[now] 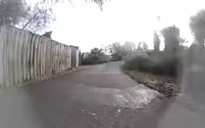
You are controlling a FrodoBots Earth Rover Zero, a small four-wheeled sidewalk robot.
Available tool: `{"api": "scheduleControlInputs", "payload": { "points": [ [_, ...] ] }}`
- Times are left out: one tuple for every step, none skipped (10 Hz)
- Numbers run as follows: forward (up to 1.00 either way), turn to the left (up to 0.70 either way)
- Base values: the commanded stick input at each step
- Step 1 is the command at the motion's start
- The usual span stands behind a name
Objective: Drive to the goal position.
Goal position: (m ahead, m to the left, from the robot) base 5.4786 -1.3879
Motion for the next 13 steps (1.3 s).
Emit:
{"api": "scheduleControlInputs", "payload": {
  "points": [
    [0.70, 0.00],
    [0.70, 0.00],
    [0.70, 0.00],
    [0.70, 0.00],
    [0.70, 0.00],
    [0.70, 0.00],
    [0.70, 0.00],
    [0.70, 0.00],
    [0.70, 0.00],
    [0.70, 0.00],
    [0.70, 0.00],
    [0.70, 0.00],
    [0.70, 0.00]
  ]
}}
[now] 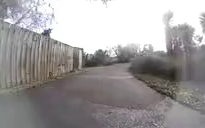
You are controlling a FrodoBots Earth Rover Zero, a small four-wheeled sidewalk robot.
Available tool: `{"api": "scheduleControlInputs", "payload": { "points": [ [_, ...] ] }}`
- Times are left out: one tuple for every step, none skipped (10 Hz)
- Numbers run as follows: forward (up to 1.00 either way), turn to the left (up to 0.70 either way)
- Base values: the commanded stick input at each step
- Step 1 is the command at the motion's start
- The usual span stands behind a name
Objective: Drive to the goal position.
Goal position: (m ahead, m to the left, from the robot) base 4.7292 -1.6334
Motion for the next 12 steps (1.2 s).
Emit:
{"api": "scheduleControlInputs", "payload": {
  "points": [
    [0.70, 0.00],
    [0.70, -0.08],
    [0.70, -0.35],
    [0.70, -0.35],
    [0.70, -0.35],
    [0.70, -0.35],
    [0.70, -0.35],
    [0.70, -0.35],
    [0.70, -0.35],
    [0.70, -0.19],
    [0.70, -0.05],
    [0.70, -0.01]
  ]
}}
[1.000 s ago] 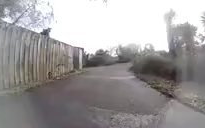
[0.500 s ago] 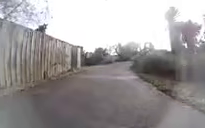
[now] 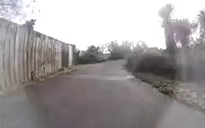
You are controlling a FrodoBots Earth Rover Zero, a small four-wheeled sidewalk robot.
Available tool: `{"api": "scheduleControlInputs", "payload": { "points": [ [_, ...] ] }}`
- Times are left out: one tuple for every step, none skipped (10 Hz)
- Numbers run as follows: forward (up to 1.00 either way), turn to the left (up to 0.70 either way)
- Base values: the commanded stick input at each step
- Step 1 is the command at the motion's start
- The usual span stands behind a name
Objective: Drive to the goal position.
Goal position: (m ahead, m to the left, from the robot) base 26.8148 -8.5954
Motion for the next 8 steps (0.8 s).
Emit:
{"api": "scheduleControlInputs", "payload": {
  "points": [
    [0.70, 0.00],
    [0.70, 0.00],
    [0.70, 0.00],
    [0.70, 0.00],
    [0.70, 0.00],
    [0.70, 0.00],
    [0.70, 0.00],
    [0.70, 0.00]
  ]
}}
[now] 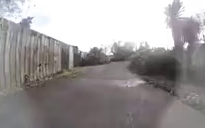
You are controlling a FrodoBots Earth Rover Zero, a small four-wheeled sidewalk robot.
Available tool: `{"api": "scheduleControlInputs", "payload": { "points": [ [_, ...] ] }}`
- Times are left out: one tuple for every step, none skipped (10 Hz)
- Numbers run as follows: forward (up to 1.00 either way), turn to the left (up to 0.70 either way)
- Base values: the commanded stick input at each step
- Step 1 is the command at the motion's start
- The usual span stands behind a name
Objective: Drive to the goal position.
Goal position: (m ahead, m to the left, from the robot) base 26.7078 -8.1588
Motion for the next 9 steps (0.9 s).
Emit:
{"api": "scheduleControlInputs", "payload": {
  "points": [
    [0.70, 0.00],
    [0.70, 0.00],
    [0.70, 0.00],
    [0.70, 0.00],
    [0.70, 0.00],
    [0.70, -0.01],
    [0.70, -0.10],
    [0.70, -0.21],
    [0.70, -0.35]
  ]
}}
